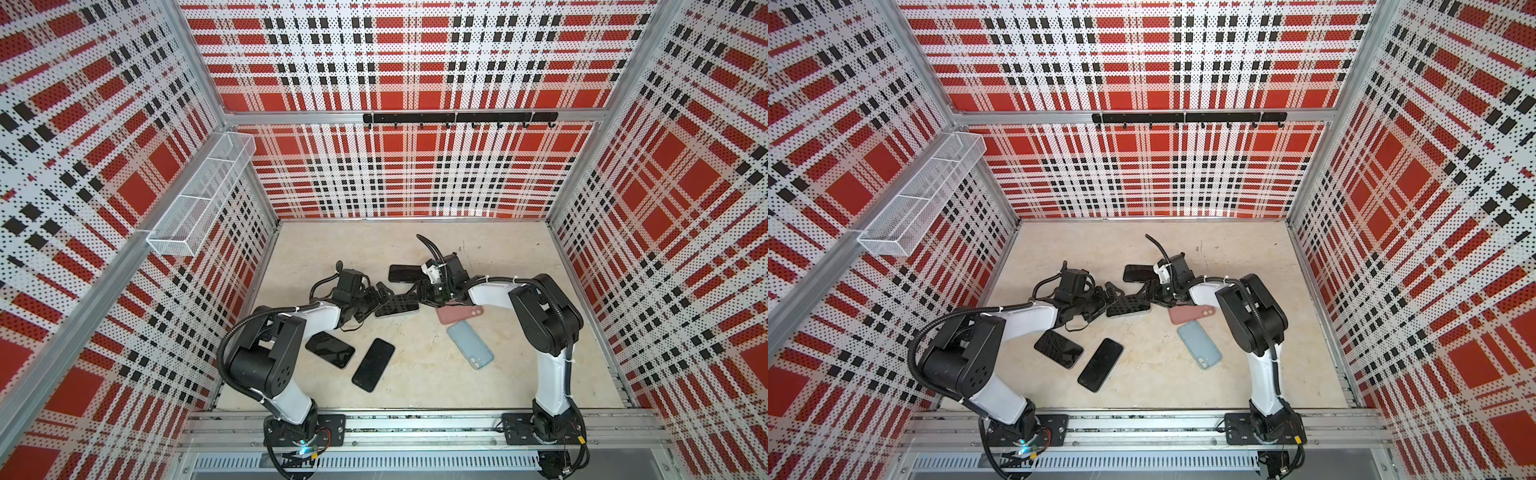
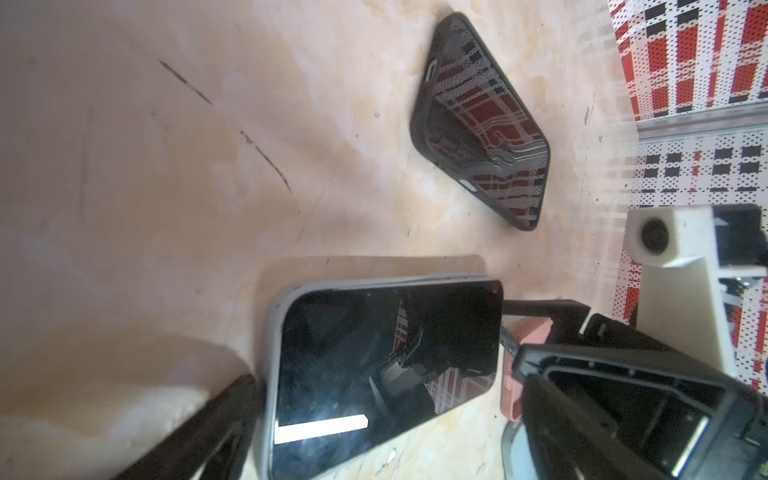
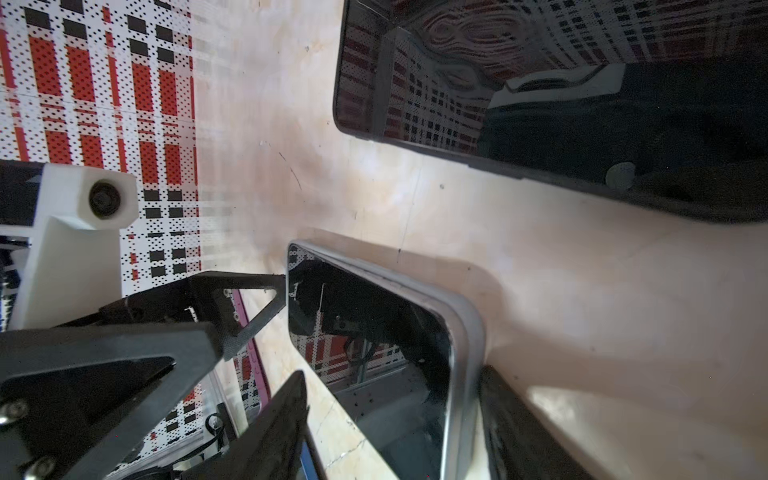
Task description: Put the phone into the phone case
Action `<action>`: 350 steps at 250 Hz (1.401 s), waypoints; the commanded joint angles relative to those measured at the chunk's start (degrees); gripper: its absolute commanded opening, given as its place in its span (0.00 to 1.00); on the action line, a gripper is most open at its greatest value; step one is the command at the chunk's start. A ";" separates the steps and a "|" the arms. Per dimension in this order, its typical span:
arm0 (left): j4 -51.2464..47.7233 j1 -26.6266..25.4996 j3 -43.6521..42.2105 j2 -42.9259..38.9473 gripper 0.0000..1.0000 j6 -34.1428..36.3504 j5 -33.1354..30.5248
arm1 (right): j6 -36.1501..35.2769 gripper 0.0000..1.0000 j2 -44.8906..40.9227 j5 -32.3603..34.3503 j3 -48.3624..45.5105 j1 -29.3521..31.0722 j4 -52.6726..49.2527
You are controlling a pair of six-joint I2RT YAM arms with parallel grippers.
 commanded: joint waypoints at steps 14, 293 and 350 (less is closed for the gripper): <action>4.16 -0.71 -1.69 2.61 1.00 -0.56 1.04 | 3.40 0.66 2.59 -9.34 -2.65 -0.24 10.91; 4.76 0.29 -2.36 3.46 0.99 -0.29 0.99 | 5.40 0.06 -3.79 -12.17 -11.00 -2.06 25.39; 4.81 0.53 -2.27 2.26 1.00 -0.24 1.17 | 4.14 0.00 -6.28 -10.74 -11.05 -2.00 23.33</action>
